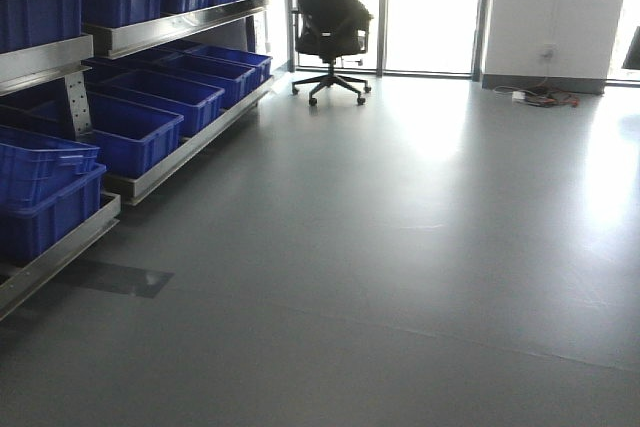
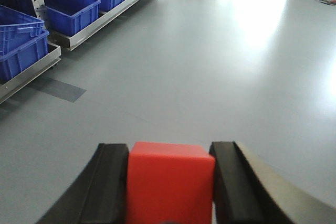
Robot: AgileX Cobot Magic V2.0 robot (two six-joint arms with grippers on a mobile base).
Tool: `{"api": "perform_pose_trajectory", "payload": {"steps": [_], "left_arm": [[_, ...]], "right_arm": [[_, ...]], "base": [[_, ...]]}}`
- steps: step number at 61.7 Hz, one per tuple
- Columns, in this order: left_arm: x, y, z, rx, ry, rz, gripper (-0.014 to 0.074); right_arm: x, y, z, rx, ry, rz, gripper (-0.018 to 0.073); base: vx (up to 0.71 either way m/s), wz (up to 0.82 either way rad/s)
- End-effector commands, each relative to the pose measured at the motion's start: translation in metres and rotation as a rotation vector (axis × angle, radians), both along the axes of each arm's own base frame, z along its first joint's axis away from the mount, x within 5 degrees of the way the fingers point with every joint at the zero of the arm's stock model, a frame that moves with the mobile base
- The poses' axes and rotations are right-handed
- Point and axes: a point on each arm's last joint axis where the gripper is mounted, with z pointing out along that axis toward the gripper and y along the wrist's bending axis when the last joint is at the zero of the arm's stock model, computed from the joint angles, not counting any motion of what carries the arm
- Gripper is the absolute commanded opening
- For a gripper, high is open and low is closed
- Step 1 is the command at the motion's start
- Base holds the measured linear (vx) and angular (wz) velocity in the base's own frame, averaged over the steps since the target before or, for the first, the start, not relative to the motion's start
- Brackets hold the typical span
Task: Pick red cube and place on left shelf
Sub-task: 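Drive the base to the blue crate shelving holding the red cube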
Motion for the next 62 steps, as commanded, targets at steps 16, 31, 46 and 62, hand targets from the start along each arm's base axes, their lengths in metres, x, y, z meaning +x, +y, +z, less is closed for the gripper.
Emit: {"api": "perform_pose_trajectory", "payload": {"steps": [16, 31, 46, 62], "left_arm": [[0.0011, 0.0003, -0.0004, -0.013, -0.052, 0.004, 0.0106], [0.0011, 0.0003, -0.0004, -0.013, -0.052, 0.004, 0.0106], [0.0011, 0.0003, -0.0004, -0.013, -0.052, 0.004, 0.0106], [0.0011, 0.0003, -0.0004, -0.013, -0.052, 0.004, 0.0106]], "right_arm": [[0.0022, 0.0002, 0.0172, 0.002, -0.111, 0.003, 0.0060], [0.0022, 0.0002, 0.0172, 0.002, -0.111, 0.003, 0.0060], [0.0022, 0.0002, 0.0172, 0.002, -0.111, 0.003, 0.0060], [0.0022, 0.0002, 0.0172, 0.002, -0.111, 0.003, 0.0060]], "base": [[0.65, 0.26], [0.63, 0.40], [0.60, 0.42], [0.53, 0.45]]}}
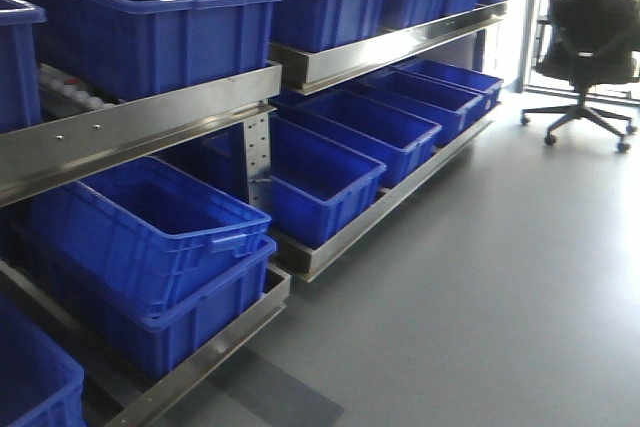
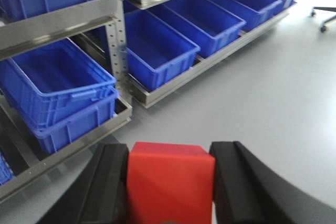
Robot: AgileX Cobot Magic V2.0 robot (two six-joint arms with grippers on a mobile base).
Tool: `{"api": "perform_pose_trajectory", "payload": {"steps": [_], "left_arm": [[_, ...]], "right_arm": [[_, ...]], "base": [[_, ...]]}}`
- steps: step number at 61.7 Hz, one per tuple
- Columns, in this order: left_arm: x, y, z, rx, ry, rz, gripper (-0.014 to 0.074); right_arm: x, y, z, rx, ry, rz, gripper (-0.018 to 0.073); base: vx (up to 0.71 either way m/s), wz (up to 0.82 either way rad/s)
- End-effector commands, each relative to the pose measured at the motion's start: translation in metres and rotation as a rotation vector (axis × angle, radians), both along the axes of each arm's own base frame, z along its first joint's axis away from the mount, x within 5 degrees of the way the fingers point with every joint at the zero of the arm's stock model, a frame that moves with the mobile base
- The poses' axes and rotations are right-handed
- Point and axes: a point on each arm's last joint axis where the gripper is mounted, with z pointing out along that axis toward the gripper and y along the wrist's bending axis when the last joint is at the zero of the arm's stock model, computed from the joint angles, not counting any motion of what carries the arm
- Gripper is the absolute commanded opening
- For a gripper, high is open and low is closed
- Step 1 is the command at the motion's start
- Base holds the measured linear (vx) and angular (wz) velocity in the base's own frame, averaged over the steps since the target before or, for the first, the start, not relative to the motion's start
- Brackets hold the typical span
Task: Pick red cube and place on left shelf
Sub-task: 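Drive the base to the blue crate shelving holding the red cube, then move the right gripper with the red cube over the blue crate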
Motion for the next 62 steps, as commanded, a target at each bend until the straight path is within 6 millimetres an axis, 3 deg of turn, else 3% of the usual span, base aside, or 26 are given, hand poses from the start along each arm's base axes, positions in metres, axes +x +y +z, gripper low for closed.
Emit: {"api": "perform_pose_trajectory", "payload": {"steps": [1, 27, 62], "left_arm": [[0.0011, 0.0003, -0.0004, -0.013, -0.052, 0.004, 0.0106], [0.0011, 0.0003, -0.0004, -0.013, -0.052, 0.004, 0.0106], [0.0011, 0.0003, -0.0004, -0.013, -0.052, 0.004, 0.0106]], "right_arm": [[0.0022, 0.0002, 0.0172, 0.002, -0.111, 0.003, 0.0060], [0.0022, 0.0002, 0.0172, 0.002, -0.111, 0.003, 0.0060], [0.0022, 0.0002, 0.0172, 0.002, -0.111, 0.003, 0.0060]], "base": [[0.46, 0.54], [0.38, 0.64], [0.19, 0.58]]}}
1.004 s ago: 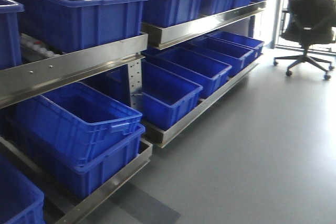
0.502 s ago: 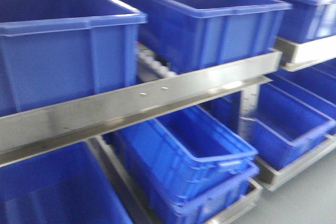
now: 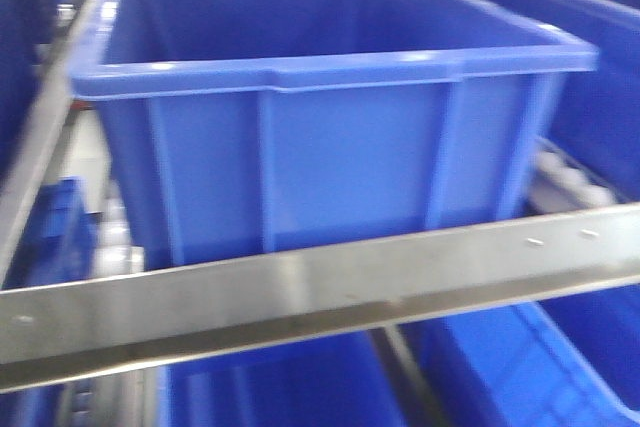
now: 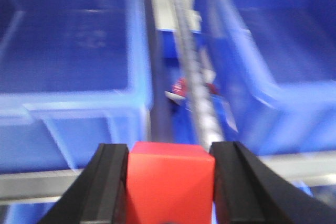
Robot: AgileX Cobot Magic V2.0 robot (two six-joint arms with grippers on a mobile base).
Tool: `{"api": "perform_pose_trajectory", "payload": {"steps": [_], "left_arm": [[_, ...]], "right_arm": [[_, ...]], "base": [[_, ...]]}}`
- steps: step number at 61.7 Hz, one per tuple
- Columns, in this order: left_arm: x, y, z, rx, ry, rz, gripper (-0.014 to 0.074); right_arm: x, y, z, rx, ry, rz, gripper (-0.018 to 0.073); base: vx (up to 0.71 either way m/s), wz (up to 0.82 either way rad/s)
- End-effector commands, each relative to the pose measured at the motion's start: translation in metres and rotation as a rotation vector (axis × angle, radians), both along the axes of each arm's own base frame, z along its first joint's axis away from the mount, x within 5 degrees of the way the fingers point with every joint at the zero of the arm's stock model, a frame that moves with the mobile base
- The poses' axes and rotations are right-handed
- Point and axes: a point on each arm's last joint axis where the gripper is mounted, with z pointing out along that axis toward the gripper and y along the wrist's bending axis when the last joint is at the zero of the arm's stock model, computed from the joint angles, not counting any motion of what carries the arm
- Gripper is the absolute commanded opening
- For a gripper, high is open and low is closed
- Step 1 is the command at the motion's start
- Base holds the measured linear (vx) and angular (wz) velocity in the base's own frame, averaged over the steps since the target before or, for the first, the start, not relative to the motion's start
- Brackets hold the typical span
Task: Pick red cube and place on left shelf
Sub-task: 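Move the right gripper with the red cube over the blue crate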
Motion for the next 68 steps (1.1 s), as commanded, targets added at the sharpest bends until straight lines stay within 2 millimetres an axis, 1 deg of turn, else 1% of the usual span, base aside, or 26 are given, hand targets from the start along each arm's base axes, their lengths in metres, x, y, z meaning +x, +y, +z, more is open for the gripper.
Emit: {"api": "perform_pose_trajectory", "payload": {"steps": [1, 11, 30, 68], "left_arm": [[0.0011, 0.0003, -0.0004, -0.013, -0.052, 0.004, 0.0106], [0.0011, 0.0003, -0.0004, -0.013, -0.052, 0.004, 0.0106], [0.0011, 0.0003, -0.0004, -0.013, -0.052, 0.004, 0.0106], [0.0011, 0.0003, -0.0004, -0.013, -0.052, 0.004, 0.0106]], "right_arm": [[0.0022, 0.0002, 0.0172, 0.002, -0.111, 0.003, 0.0060], [0.0022, 0.0002, 0.0172, 0.002, -0.111, 0.003, 0.0060], [0.0022, 0.0002, 0.0172, 0.002, -0.111, 0.003, 0.0060], [0.0022, 0.0002, 0.0172, 0.002, -0.111, 0.003, 0.0060]], "base": [[0.11, 0.59], [0.09, 0.52], [0.06, 0.28], [0.01, 0.03]]}}
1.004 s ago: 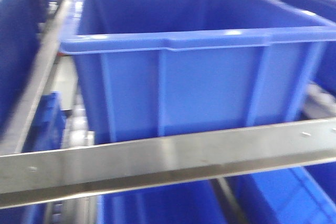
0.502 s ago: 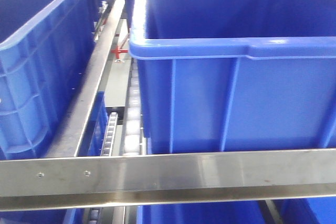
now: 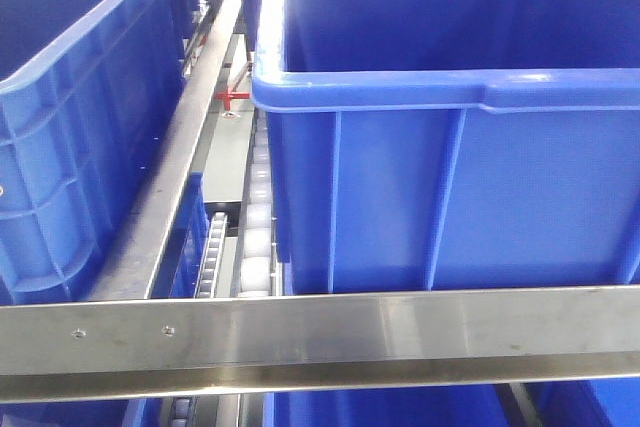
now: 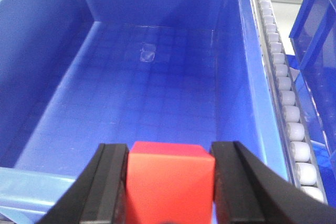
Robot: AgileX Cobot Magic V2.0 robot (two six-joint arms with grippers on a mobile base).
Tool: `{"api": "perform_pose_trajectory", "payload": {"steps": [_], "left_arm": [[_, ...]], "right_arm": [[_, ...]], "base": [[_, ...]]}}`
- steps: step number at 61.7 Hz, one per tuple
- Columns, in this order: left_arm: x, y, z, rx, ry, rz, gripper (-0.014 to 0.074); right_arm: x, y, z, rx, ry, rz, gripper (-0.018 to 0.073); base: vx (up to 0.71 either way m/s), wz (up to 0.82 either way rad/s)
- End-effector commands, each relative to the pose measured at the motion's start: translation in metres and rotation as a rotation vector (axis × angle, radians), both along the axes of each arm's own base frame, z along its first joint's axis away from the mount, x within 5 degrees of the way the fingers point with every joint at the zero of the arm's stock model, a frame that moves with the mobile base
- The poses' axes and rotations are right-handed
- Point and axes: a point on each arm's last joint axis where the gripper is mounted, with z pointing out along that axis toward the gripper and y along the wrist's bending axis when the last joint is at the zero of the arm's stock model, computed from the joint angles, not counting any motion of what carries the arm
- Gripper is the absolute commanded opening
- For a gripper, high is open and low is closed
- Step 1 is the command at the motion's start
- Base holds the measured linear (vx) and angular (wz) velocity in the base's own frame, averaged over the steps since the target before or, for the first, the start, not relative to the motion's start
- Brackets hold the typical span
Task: Pick red cube and place on left shelf
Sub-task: 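Move the right gripper with the red cube over the blue crate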
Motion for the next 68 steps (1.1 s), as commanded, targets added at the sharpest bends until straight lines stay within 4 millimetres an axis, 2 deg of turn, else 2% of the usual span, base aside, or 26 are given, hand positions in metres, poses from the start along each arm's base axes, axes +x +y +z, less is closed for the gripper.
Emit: {"api": "perform_pose_trajectory", "payload": {"steps": [1, 37, 48, 58, 68], "left_arm": [[0.001, 0.000, 0.000, -0.013, -0.052, 0.004, 0.0106], [0.001, 0.000, 0.000, -0.013, -0.052, 0.004, 0.0106], [0.001, 0.000, 0.000, -0.013, -0.052, 0.004, 0.0106], [0.001, 0.000, 0.000, -0.013, -0.052, 0.004, 0.0106], [0.001, 0.000, 0.000, -0.013, -0.052, 0.004, 0.0106]], "right_arm": [[0.002, 0.000, 0.017, 0.002, -0.111, 0.003, 0.0060], [0.002, 0.000, 0.017, 0.003, -0.113, 0.004, 0.0060], [0.010, 0.002, 0.020, 0.007, -0.141, 0.009, 0.0060], [0.048, 0.008, 0.033, -0.001, -0.083, 0.010, 0.0060], [0.106, 0.018, 0.050, -0.008, -0.036, 0.016, 0.0060]], "base": [[0.00, 0.00], [0.00, 0.00], [0.00, 0.00], [0.00, 0.00], [0.00, 0.00]]}}
